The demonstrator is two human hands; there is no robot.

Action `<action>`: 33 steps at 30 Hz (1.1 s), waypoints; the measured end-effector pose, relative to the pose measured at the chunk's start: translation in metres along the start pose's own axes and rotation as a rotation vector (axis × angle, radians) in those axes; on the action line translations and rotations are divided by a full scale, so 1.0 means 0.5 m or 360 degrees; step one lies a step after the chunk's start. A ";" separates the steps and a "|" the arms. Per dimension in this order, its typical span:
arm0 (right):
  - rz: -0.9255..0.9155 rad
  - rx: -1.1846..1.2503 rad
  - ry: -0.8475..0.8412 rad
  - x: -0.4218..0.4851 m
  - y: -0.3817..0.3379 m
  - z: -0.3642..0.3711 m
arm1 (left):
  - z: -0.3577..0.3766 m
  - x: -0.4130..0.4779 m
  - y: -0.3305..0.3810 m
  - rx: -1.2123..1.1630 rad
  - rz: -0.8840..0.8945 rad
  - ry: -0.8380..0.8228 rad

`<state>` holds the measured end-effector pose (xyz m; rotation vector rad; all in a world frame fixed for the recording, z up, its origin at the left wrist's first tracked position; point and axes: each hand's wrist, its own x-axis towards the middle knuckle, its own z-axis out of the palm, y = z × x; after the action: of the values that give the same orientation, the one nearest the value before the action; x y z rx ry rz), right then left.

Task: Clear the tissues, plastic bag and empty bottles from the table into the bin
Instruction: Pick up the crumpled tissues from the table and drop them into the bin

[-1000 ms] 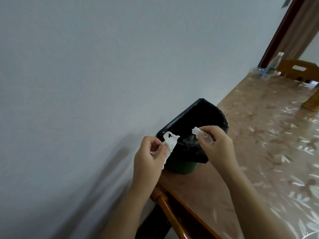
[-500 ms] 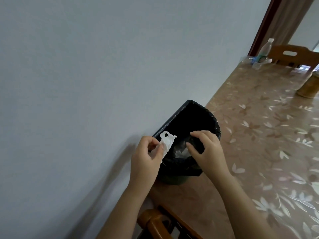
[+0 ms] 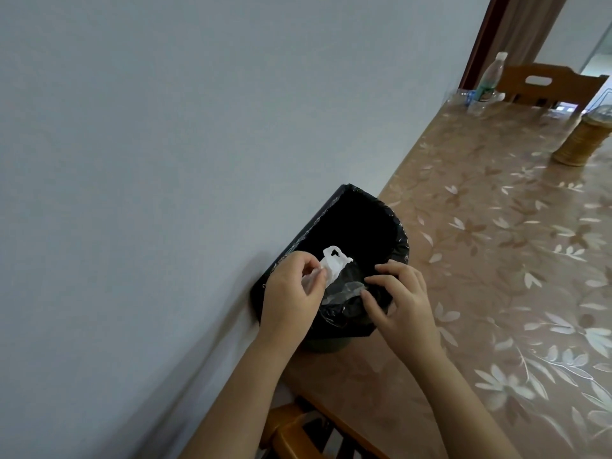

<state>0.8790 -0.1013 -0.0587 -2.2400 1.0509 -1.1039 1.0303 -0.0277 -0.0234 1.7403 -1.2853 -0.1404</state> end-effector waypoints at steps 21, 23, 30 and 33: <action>0.0023 -0.0352 -0.0003 -0.105 -0.072 -0.061 | -0.021 -0.138 0.042 0.0699 0.0494 -0.0110; 0.0086 -0.0409 -0.0027 -0.143 -0.085 -0.081 | -0.019 -0.159 0.055 0.0658 0.0512 -0.0186; 0.0343 -0.0756 0.0037 -0.281 -0.126 -0.164 | -0.004 -0.240 0.107 0.0437 0.0680 -0.0380; 0.0475 -0.0819 0.0135 -0.347 -0.134 -0.201 | 0.020 -0.279 0.139 0.0379 0.0802 -0.0488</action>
<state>0.7588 0.0717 -0.0393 -2.3046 1.8055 -0.8758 0.9146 0.0765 -0.0356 1.5697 -1.9961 0.0420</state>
